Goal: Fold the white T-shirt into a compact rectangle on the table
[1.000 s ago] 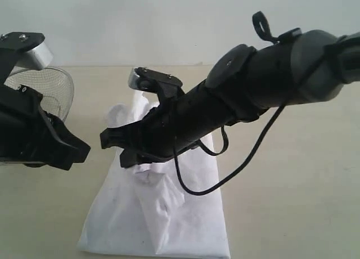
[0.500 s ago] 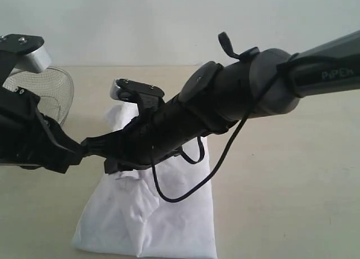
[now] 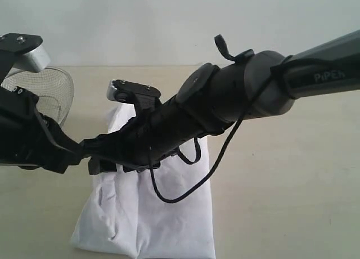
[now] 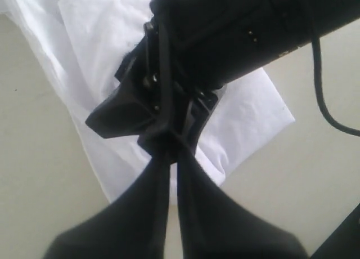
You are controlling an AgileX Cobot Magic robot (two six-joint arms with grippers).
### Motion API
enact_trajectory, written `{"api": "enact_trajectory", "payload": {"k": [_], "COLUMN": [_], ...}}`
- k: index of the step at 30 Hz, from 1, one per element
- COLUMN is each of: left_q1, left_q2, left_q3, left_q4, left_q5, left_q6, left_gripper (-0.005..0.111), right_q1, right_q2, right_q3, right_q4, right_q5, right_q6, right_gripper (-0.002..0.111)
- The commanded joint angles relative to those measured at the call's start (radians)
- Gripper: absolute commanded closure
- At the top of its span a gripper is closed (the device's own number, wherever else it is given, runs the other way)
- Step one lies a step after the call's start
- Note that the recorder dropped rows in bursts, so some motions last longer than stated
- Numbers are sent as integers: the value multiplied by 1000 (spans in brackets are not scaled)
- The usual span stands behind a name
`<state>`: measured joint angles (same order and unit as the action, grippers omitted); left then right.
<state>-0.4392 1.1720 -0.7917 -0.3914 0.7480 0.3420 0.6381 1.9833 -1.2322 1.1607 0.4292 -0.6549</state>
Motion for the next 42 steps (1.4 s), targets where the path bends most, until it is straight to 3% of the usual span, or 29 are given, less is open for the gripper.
{"api": "enact_trajectory", "payload": {"k": [1,9,13,18,25,31,42], "left_q1": [1,1,-1,-1,-1,-1,-3], "left_q2": [-3,-3,-3,42,248,457,669], "left_q3": [0,0,0,0,0,-72,-251], "left_q4": [-3,-1,-1,-39,-277,-484,-493], "left_q5": [6,31,32,-2,-122,-155,-227], "left_q6": [-14,-14,-10,53,358,555,570], "left_gripper": [102,102,102,102,102,102,102], "right_q1": [0,0,-32,-160,-323,-339,-339], "right_q2": [-18,-110,-174,-229,-293,-334,-344], "right_q3": [-8,-8,-2,86,235,273,273], "right_q4": [2,-56,-163,-278,-292,-304,-305], "right_q5": [22,-56,-73,-81,-83,-90,-59], "right_q6": [-17,-6,89,253,251,216,191], "right_gripper": [71,89,108,108,108,108,108]}}
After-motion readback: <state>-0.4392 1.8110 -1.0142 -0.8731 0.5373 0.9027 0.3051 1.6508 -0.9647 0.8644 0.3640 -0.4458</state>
